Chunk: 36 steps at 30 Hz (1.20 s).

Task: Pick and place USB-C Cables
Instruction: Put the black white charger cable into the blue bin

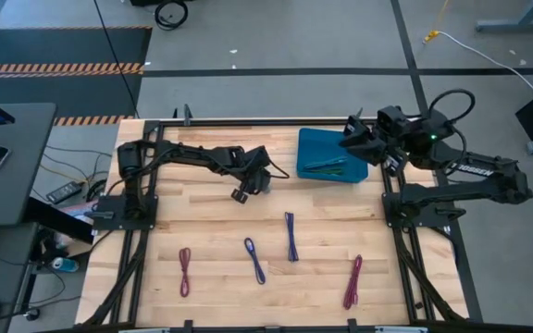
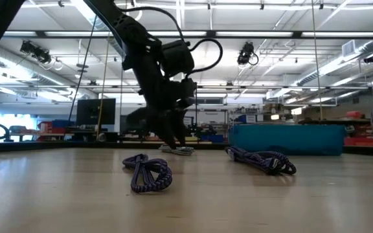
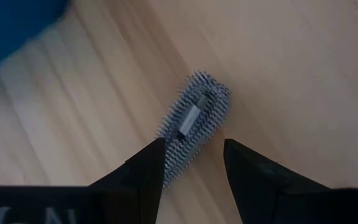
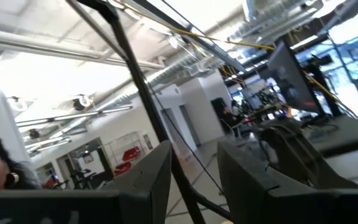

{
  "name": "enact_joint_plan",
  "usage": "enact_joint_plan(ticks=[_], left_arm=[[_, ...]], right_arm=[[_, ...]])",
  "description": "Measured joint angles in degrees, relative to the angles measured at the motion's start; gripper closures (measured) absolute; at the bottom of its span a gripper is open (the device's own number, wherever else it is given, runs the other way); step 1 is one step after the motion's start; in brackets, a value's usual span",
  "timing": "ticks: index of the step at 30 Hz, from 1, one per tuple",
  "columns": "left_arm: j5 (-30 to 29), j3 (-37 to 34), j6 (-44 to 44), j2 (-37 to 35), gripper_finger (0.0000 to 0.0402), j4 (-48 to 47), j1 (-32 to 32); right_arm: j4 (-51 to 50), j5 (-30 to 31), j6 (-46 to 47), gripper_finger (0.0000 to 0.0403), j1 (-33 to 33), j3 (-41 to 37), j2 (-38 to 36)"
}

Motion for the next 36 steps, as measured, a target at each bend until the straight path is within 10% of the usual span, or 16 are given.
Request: enact_joint_plan(ticks=[21, 29, 36], left_arm=[[0.4, 0.2, -4.1, 3.3, 0.0235, 3.3, 0.4], [-0.4, 1.8, -16.7, 3.7, 0.0381, 5.5, 0.7], [-5.6, 12.7, -24.1, 3.0, 0.0397, -4.8, 0.5]], right_arm=[[2.5, 1.5, -0.5, 0.0267, 4.2, 0.0, 0.0], [2.5, 1.6, -0.5, 0.0267, 4.2, 0.0, 0.0], [3.9, 1.2, -0.5, 0.0267, 4.2, 0.0, 0.0]])
